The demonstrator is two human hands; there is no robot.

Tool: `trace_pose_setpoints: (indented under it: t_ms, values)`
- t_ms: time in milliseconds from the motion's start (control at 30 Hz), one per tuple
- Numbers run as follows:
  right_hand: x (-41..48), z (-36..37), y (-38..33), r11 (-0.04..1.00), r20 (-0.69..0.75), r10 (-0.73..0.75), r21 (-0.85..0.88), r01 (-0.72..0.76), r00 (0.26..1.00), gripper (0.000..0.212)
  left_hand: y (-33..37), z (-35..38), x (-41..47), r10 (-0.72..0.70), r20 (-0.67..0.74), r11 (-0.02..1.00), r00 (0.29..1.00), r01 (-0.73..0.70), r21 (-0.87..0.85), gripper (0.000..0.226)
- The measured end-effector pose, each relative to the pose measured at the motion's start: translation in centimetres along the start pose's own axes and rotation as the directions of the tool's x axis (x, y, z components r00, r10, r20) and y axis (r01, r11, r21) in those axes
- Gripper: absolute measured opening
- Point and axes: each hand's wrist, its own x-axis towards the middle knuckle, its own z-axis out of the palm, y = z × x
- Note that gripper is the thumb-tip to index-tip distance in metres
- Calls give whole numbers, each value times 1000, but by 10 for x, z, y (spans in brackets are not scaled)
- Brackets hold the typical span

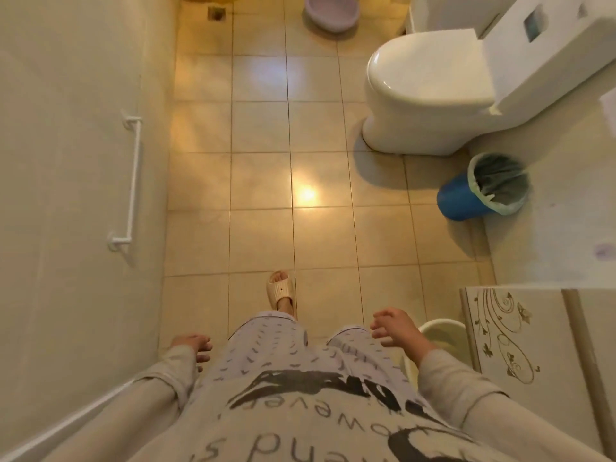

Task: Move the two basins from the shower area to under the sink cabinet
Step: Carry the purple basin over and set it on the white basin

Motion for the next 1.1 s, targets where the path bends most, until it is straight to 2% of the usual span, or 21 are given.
trace_pose_setpoints:
  t_ms: [233,433,567,733,967,1100]
  values:
    - [37,-22,-47,995,-78,92,-20,-94,993,24,183,-13,-30,295,39,955,955,-296,31,21]
    - [66,-31,-117,993,-99,107,-44,-112,989,25,282,-15,-45,389,84,921,918,-390,-2,13]
    - [95,-36,-190,995,-78,83,-56,-87,993,27,316,-16,-30,345,68,938,936,-346,1,14]
    - [130,-39,-293,995,-10,18,-102,-19,1000,28,337,-25,-10,170,-16,985,985,-170,5,12]
    - [172,-69,-471,941,77,-177,-280,192,981,20,410,-36,6,45,-30,989,999,-49,-141,14]
    - [192,-87,-548,947,57,-248,-195,255,967,14,466,-46,12,41,-47,983,998,-48,-176,18]
